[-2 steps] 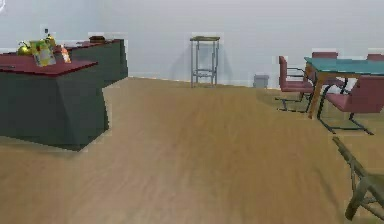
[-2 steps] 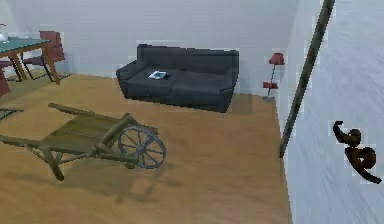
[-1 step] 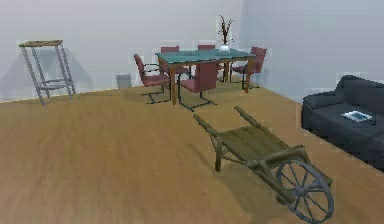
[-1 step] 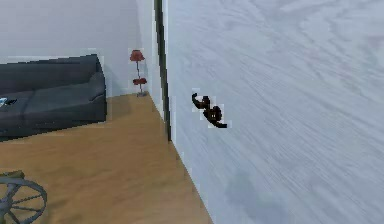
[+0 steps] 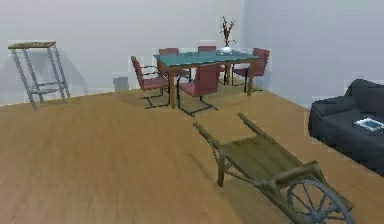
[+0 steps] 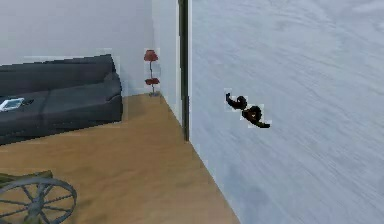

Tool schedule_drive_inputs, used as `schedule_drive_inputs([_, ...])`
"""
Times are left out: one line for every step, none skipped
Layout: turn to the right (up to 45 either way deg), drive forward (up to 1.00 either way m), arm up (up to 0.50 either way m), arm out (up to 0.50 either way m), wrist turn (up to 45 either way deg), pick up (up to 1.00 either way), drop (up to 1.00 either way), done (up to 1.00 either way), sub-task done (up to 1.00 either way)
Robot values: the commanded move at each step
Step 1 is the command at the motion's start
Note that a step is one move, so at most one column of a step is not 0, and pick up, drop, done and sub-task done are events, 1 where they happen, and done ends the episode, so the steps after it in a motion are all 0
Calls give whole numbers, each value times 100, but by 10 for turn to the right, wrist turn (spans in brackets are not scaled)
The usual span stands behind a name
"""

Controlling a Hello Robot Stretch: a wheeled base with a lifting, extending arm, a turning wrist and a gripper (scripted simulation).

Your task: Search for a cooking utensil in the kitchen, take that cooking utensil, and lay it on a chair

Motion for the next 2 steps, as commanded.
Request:
schedule_drive_inputs([-450, 0, 0, 0, 0, 0, 0, 0, 0])
schedule_drive_inputs([-30, 0, 0, 0, 0, 0, 0, 0, 0])
